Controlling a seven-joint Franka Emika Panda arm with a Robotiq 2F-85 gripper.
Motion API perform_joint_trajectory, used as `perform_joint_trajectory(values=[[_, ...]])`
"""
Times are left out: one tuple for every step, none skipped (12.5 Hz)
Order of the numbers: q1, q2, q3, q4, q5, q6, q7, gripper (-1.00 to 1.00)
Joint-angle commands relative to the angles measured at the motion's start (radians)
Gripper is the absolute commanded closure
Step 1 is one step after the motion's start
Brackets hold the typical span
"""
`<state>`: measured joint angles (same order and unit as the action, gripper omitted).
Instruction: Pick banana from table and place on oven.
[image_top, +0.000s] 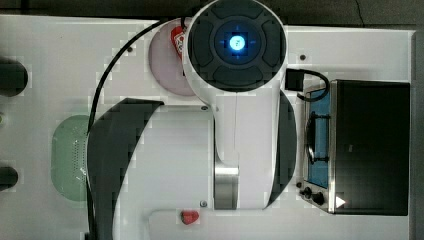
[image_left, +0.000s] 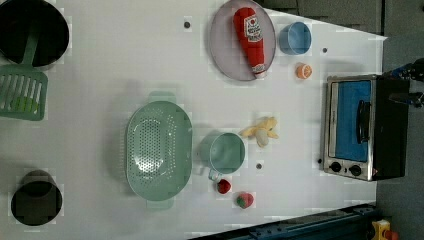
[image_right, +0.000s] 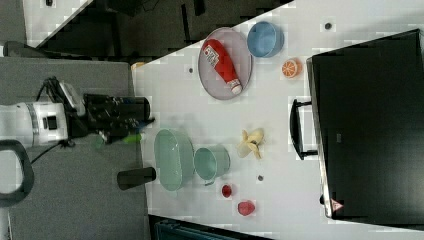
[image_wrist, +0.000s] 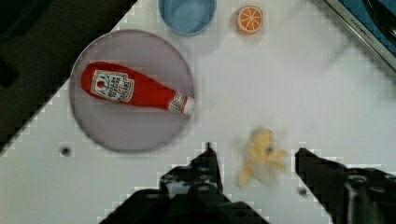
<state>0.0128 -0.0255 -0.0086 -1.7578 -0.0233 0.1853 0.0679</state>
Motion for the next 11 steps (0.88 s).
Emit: perform_joint_trajectory(values=[[-0.033,-0.370,-0.013,-0.189,0.006,-0.184,0.037,-0.60],[-0.033,-0.370,-0.013,-0.189,0.006,-0.184,0.037,-0.81],[-0.032,-0.370,-0.013,-0.189,0.006,-0.184,0.037,-0.99],[-0.032,-0.369,-0.013,-0.189,0.006,-0.184,0.037,-1.00],[-0.032,-0.366,-0.013,-0.191,0.006,-0.183,0.037,-1.00],[-0.032,-0.360,-0.012,-0.199,0.006,-0.183,0.037,-1.00],[-0.032,-0.348,-0.012,-0.214,0.006,-0.177,0.037,-1.00],[-0.032,-0.330,-0.012,-0.233,0.006,-0.158,0.037,-1.00],[-0.032,-0.308,-0.011,-0.255,0.006,-0.128,0.037,-1.00],[-0.032,-0.282,-0.011,-0.280,0.006,-0.092,0.037,-1.00],[-0.032,-0.254,-0.011,-0.307,0.006,-0.054,0.037,-1.00]])
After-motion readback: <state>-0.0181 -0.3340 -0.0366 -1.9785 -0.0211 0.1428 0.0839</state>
